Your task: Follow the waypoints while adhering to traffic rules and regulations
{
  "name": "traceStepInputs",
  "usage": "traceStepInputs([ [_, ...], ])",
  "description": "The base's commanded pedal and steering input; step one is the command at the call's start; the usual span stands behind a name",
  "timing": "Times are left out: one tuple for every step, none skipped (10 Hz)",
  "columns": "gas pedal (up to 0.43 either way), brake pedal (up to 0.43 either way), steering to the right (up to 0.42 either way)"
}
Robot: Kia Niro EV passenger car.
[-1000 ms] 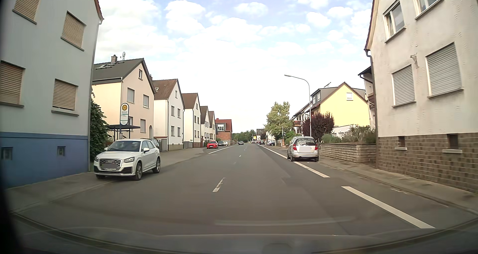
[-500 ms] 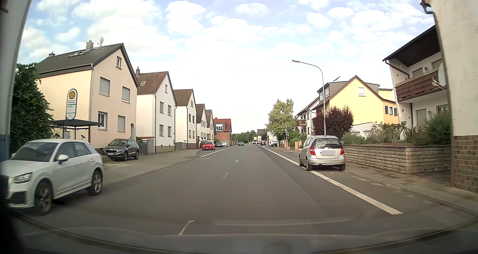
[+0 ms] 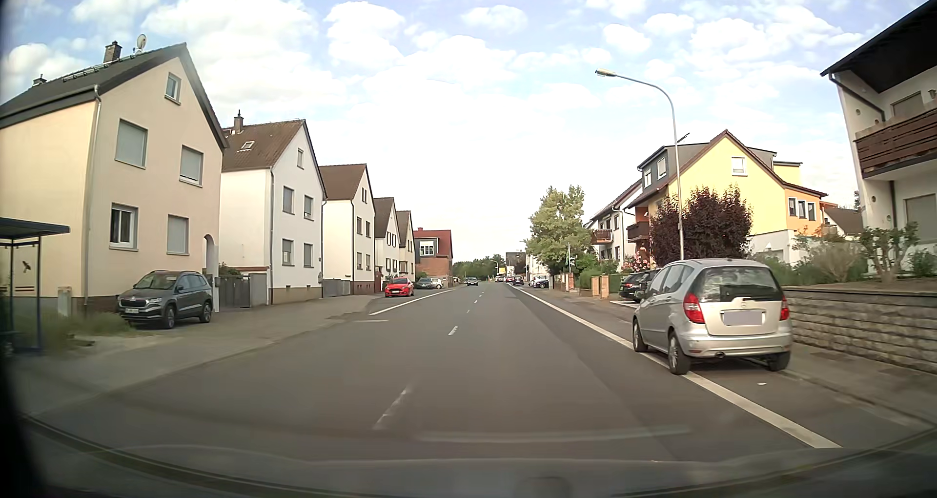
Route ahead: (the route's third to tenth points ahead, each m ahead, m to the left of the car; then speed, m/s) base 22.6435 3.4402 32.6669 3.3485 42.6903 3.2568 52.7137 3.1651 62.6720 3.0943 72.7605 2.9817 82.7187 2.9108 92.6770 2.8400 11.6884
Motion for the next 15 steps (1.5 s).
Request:
traceStepInputs([
  [0.047, 0.030, -0.001],
  [0.047, 0.024, -0.001],
  [0.047, 0.024, -0.001],
  [0.047, 0.030, 0.000],
  [0.047, 0.030, 0.001],
  [0.047, 0.030, 0.003],
  [0.047, 0.030, 0.003],
  [0.047, 0.030, 0.003],
  [0.047, 0.024, 0.003],
  [0.047, 0.030, 0.003],
  [0.047, 0.030, 0.003],
  [0.047, 0.030, 0.003],
  [0.047, 0.030, 0.002],
  [0.047, 0.030, 0.002],
  [0.047, 0.030, 0.002],
])
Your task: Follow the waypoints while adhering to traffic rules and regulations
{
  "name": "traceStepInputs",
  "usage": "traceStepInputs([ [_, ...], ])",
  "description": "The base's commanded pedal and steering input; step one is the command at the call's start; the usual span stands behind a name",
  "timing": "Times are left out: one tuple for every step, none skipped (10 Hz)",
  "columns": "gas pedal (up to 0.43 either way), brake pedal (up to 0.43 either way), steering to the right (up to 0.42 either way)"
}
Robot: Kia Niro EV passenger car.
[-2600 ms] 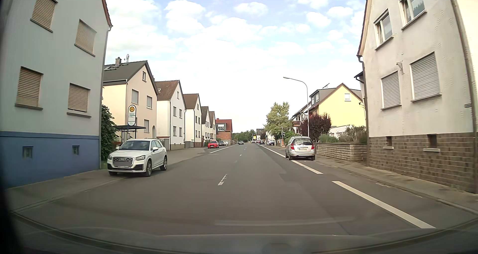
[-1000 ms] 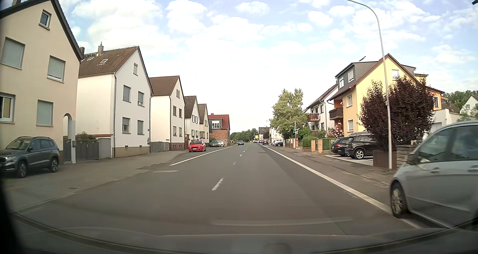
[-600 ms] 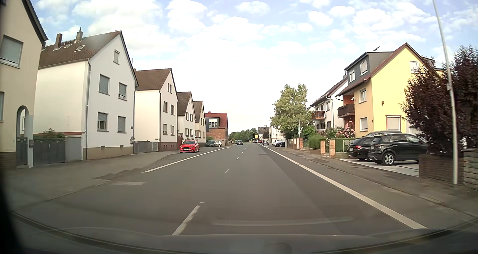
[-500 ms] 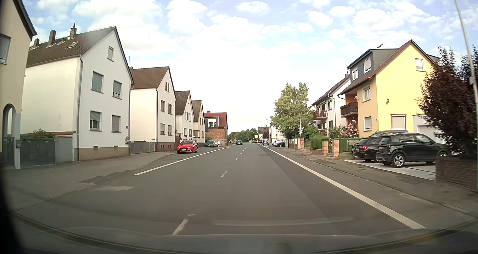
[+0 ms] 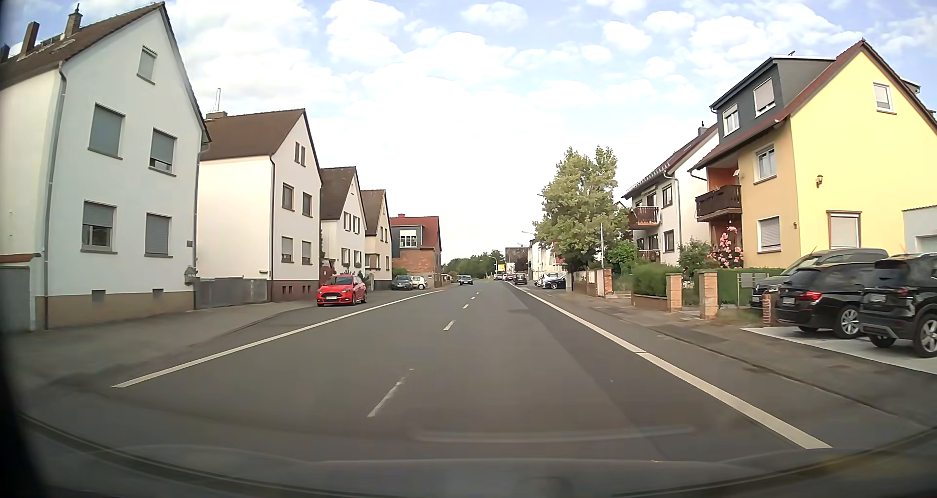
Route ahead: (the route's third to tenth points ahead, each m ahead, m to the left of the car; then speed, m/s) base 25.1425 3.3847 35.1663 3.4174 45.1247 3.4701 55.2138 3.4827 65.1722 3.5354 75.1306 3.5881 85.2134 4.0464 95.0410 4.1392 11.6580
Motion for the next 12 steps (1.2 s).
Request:
traceStepInputs([
  [0.047, 0.024, 0.002],
  [0.047, 0.030, 0.002],
  [0.047, 0.030, 0.002],
  [0.047, 0.030, 0.002],
  [0.047, 0.030, 0.002],
  [0.047, 0.030, 0.001],
  [0.047, 0.030, 0.001],
  [0.047, 0.024, 0.000],
  [0.047, 0.024, -0.001],
  [0.047, 0.030, -0.001],
  [0.047, 0.024, -0.001],
  [0.047, 0.030, -0.001],
])
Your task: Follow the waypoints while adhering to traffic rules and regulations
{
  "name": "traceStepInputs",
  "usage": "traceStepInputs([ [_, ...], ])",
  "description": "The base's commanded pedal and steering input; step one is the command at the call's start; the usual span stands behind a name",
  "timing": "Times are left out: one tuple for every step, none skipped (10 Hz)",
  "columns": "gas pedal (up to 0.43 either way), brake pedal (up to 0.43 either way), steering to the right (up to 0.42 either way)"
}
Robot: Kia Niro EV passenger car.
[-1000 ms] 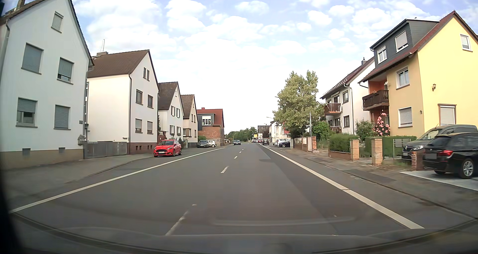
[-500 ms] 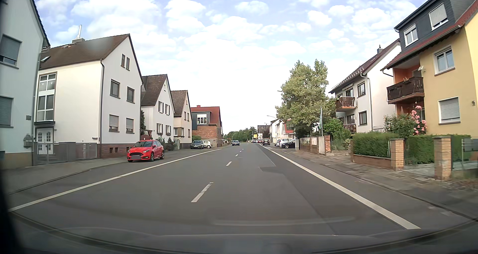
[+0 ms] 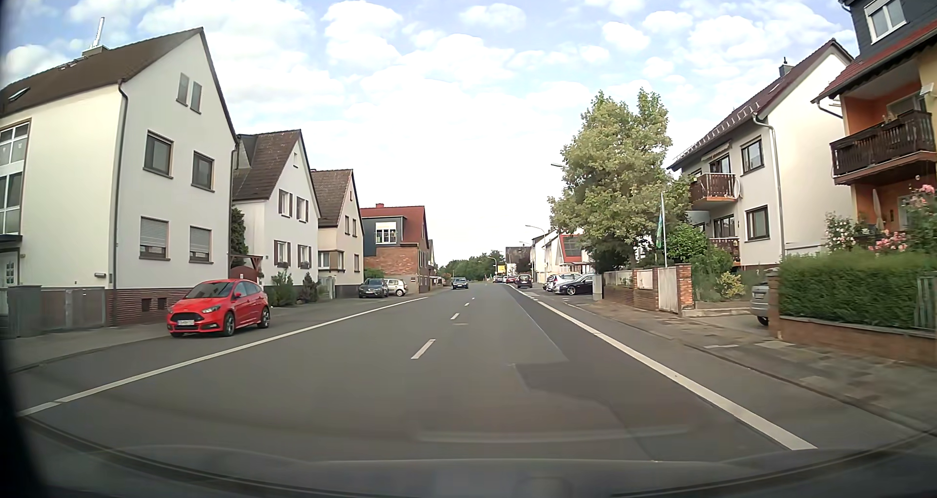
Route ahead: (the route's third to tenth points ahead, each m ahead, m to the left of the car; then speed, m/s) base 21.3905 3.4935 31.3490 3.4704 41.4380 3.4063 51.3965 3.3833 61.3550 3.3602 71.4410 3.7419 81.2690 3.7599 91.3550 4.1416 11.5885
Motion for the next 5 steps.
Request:
traceStepInputs([
  [0.047, 0.030, -0.001],
  [0.047, 0.030, -0.001],
  [0.047, 0.030, -0.001],
  [0.047, 0.030, -0.001],
  [0.047, 0.030, -0.001],
])
